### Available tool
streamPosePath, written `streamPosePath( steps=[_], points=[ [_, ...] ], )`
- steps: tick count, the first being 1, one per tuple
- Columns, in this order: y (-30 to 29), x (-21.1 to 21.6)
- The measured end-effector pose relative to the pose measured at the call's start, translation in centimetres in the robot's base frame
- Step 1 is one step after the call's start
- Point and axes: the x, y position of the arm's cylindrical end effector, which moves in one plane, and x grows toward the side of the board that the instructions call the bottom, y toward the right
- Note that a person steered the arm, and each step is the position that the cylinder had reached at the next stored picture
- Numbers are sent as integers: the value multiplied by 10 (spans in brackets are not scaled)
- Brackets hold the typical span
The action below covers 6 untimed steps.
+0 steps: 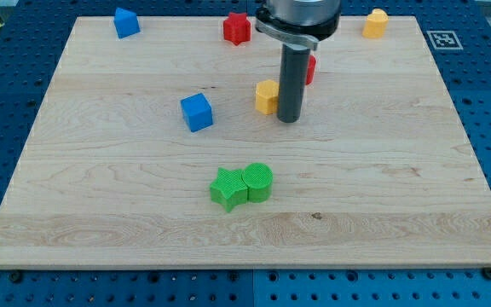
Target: Slide the yellow hexagon closer to the blue cube
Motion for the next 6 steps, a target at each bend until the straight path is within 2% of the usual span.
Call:
streamPosePath(
  steps=[1,3,6],
  points=[
    [4,-4],
    [-2,-41],
    [-4,-31]
  ],
)
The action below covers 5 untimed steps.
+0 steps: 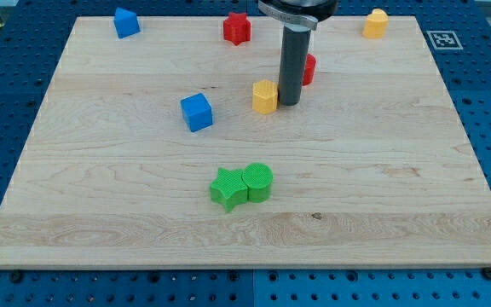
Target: Slide the yellow hexagon closer to the blue cube
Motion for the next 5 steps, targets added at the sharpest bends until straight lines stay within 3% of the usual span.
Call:
streamPosePath(
  steps=[4,5],
  points=[
    [-48,1],
    [-49,21]
  ],
)
